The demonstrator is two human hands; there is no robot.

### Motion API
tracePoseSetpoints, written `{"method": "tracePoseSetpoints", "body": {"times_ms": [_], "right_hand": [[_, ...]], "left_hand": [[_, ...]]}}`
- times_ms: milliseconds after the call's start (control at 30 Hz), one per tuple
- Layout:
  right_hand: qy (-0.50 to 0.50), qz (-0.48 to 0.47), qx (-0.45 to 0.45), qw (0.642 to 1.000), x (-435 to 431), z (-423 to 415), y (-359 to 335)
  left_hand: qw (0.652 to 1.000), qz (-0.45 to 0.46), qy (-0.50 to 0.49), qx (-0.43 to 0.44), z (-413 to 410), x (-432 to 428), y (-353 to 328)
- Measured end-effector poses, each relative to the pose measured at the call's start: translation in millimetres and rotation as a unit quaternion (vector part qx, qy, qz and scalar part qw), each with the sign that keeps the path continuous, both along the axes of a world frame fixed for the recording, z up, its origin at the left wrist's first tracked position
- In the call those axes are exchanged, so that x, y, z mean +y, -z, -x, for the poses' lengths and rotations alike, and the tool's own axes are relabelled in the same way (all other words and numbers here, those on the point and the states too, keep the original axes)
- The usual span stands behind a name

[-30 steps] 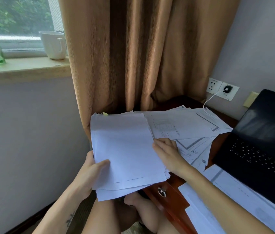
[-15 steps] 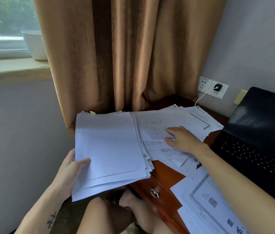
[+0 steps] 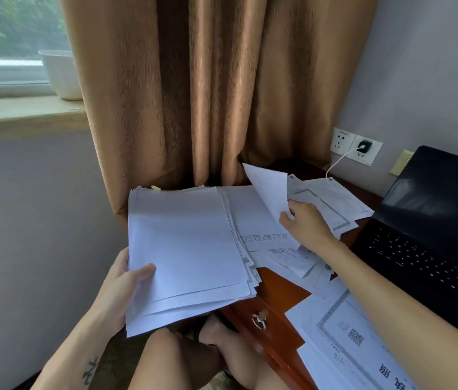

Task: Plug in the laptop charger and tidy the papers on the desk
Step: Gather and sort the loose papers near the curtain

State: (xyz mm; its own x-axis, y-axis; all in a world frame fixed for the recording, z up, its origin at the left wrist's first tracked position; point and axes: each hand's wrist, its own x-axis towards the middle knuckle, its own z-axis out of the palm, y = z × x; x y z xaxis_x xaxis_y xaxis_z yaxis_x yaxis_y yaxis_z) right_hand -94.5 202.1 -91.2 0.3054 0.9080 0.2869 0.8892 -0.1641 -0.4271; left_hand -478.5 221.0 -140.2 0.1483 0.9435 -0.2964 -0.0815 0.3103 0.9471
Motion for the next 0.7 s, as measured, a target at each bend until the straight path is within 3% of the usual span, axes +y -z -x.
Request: {"method": "tracePoseSetpoints", "body": {"times_ms": [200, 300, 400, 500, 567, 633, 700], "right_hand": [[-0.066, -0.039, 0.314, 0.946, 11.8, 81.7, -28.9], [-0.067, -0.005, 0.39, 0.918, 28.3, 126.9, -32.9], [-0.09, 0.057, 0.368, 0.924, 41.5, 165.4, -23.9], [-0.107, 0.131, 0.428, 0.888, 44.1, 184.1, -10.6], [-0.11, 0.123, 0.45, 0.878, 39.3, 178.3, -3.8], [-0.099, 0.081, 0.401, 0.907, 34.6, 157.7, 4.6], [-0.065, 0.069, 0.24, 0.966, 30.4, 129.4, 9.2]], "left_hand": [[1.0, -0.009, 0.007, 0.004, -1.4, -5.9, 0.2], [1.0, -0.013, 0.01, 0.011, -2.1, -9.1, -0.6], [1.0, -0.012, 0.014, 0.013, -1.7, -11.5, -1.3], [1.0, -0.009, 0.011, 0.009, -1.3, -11.2, 0.2], [1.0, -0.005, 0.013, 0.005, -1.3, -10.9, 0.7], [1.0, -0.003, 0.018, 0.006, -0.6, -10.1, 2.2], [1.0, -0.002, 0.018, 0.006, -0.5, -9.5, 3.9]]}}
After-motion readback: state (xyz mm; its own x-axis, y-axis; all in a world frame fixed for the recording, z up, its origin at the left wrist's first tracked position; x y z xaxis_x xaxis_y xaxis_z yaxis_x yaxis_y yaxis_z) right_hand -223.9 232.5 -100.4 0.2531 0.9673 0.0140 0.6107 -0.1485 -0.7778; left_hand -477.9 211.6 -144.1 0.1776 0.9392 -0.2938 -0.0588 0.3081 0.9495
